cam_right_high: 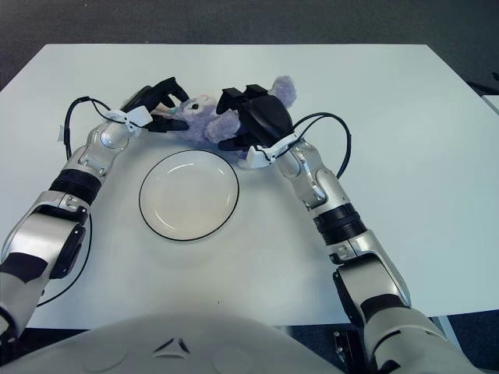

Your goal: Put the doll into the plate.

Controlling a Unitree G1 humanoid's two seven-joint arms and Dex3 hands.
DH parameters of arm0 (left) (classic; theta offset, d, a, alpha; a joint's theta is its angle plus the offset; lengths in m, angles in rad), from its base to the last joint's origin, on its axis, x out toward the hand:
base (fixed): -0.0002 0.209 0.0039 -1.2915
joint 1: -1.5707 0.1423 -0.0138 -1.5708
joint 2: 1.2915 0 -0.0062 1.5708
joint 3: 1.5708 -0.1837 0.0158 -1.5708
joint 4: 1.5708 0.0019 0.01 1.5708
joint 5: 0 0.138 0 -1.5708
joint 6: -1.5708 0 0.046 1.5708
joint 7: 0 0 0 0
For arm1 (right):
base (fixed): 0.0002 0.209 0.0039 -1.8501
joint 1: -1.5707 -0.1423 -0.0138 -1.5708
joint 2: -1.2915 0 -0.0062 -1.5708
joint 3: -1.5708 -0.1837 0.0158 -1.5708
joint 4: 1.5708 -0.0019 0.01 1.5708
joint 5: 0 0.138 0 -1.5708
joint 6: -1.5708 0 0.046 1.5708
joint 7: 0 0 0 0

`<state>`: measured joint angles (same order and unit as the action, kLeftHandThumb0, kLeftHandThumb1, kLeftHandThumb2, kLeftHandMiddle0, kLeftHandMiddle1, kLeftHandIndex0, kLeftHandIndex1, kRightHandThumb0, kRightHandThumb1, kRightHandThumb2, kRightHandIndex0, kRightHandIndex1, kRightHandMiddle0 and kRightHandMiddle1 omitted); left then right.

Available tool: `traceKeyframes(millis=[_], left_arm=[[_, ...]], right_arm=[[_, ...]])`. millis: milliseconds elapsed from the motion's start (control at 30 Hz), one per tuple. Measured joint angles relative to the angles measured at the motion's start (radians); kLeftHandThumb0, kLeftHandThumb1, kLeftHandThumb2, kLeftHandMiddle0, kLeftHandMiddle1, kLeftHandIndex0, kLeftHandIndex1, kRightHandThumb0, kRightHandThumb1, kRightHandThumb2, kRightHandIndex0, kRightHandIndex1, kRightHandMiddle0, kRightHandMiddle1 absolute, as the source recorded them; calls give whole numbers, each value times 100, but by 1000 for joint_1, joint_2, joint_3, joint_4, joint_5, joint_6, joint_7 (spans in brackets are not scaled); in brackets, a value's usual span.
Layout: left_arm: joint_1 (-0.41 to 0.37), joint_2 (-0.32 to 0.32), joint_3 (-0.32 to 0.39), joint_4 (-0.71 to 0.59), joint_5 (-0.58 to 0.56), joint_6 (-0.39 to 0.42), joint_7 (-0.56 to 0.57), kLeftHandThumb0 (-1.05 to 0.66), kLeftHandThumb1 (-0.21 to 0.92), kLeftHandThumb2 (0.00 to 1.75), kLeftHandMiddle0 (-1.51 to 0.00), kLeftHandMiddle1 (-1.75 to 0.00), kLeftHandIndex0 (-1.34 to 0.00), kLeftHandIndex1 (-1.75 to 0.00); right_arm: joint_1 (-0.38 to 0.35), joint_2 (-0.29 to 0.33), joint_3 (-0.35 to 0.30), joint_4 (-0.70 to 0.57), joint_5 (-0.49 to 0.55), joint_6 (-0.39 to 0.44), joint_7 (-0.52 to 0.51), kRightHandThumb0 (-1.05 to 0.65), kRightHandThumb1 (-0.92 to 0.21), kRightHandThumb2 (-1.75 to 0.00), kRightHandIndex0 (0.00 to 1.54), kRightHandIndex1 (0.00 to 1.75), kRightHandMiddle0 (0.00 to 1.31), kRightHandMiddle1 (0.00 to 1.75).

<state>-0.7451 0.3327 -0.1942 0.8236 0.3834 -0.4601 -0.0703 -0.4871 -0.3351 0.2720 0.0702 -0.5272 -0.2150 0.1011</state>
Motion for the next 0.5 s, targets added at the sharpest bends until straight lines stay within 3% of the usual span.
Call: traceKeyframes(millis=[167, 500], left_arm=[[-1, -2, 0, 13, 0, -11, 13, -63, 92, 10, -40, -158, -36, -145], [-4, -3, 0, 44, -4, -22, 28, -63, 92, 11, -44, -154, -38, -137]], right_arm=[[5, -10, -47, -102, 101, 112, 142, -69, -92, -22, 31, 0, 32, 13], [3, -47, -103, -184, 166, 229, 255, -73, -92, -12, 28, 0, 33, 9]])
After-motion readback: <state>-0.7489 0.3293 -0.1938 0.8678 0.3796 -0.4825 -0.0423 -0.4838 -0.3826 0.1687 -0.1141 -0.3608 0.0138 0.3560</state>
